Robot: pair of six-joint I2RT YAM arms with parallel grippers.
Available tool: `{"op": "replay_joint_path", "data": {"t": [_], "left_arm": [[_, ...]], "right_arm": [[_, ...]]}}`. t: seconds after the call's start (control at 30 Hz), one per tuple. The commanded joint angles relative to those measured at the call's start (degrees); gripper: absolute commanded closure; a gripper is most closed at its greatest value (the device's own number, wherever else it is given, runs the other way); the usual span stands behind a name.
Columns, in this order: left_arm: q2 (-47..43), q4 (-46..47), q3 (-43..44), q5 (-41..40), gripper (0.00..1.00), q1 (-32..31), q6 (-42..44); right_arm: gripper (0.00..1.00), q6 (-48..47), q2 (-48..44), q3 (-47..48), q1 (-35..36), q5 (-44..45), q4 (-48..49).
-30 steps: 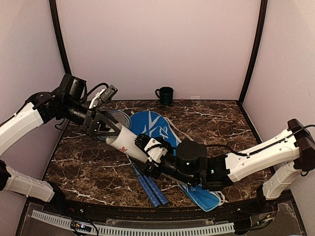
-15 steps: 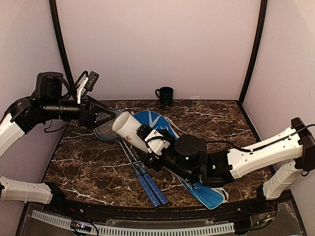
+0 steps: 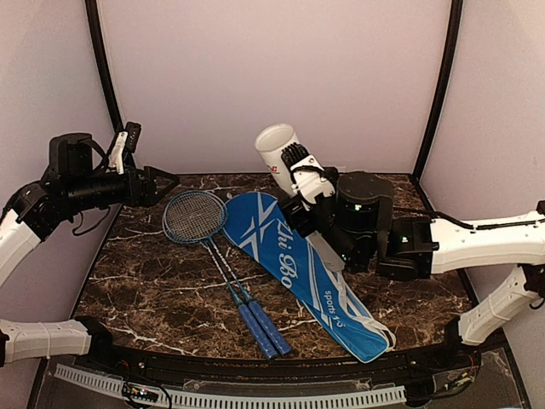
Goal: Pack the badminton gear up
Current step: Press the tube cap onto the shuttle tube.
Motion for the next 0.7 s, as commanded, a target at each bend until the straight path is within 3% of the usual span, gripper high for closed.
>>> {"op": "replay_joint_path", "data": {"t": [0.0,0.13,0.33,0.67], "left_arm": [[0.45,2.15,-2.89,2.58,0.03,1.41,-1.19],[2.25,3.10,-5.04,5.21,0.03,2.23,-1.79],[4.24,4.48,-7.65,8.89,0.03,3.30,-1.05],[5.80,6.60,-11.30,11.75,0.03,4.02,0.73]], "right_arm": [[0.31,-0.10,-2.90,1.91,-4.70,6.44,-7.11],[0.31,4.38,-6.13,0.11,-12.29,6.51,-15.63],[0.31,11.83,-9.68,-4.71,-27.67,-2.32,-23.78],[0.32,14.08,-1.15,-5.94,-45.49,-15.95,-27.08]]}}
